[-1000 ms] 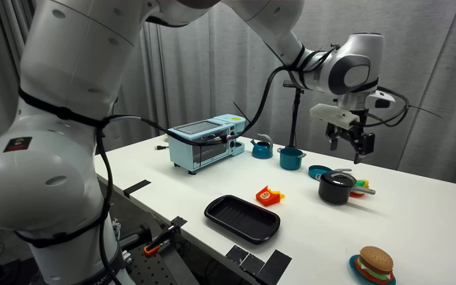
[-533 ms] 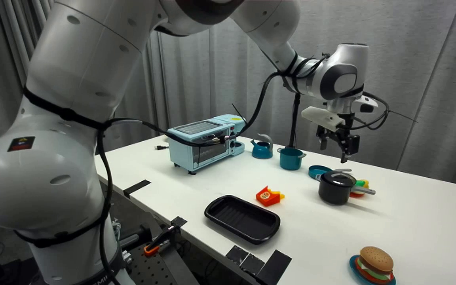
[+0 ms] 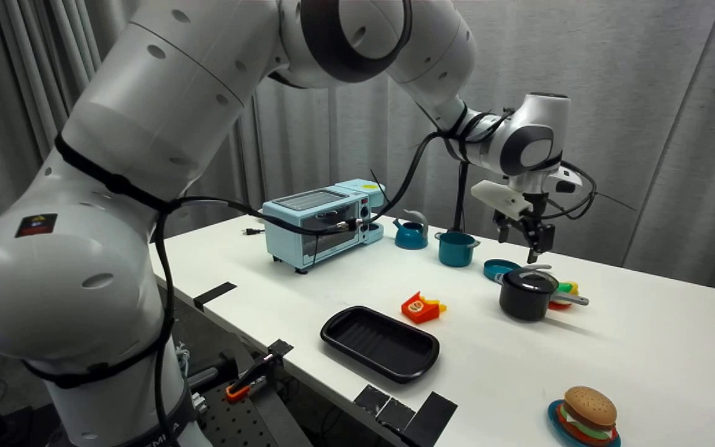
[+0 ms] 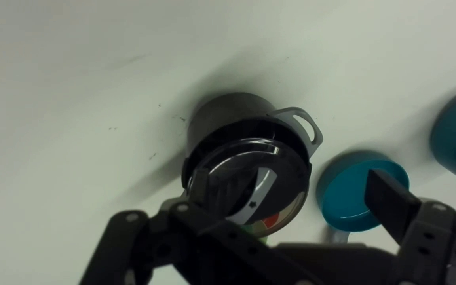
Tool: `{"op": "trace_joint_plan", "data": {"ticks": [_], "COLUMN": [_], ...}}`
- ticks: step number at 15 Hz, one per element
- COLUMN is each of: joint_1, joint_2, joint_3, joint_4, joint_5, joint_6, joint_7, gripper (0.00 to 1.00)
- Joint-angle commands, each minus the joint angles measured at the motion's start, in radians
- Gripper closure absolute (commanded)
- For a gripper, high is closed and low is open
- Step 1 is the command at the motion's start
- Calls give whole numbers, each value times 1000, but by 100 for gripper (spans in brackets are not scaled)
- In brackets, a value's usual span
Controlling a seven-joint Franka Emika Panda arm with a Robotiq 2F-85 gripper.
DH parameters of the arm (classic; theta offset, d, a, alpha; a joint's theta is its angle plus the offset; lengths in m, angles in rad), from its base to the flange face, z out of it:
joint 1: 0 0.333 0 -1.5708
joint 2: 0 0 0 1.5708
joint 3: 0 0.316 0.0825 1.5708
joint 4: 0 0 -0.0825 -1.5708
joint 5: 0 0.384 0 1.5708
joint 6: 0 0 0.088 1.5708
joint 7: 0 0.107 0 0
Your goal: Remove the lid from the pot and put it on the table
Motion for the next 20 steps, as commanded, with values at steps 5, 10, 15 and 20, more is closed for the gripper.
{"op": "trace_joint_plan", "data": {"ticks": [5,10,15,20], "joint_1": [13,30,43,46], "joint_2": [144,220,278,315], "joint_3": [-6,-13,-19,-32], "joint_4": [132,195,263,314], "joint_5": [22,16,10,4], "joint_6": [77,117,142,137], "joint_7": [49,98,128,144], "gripper": [0,0,0,0]}}
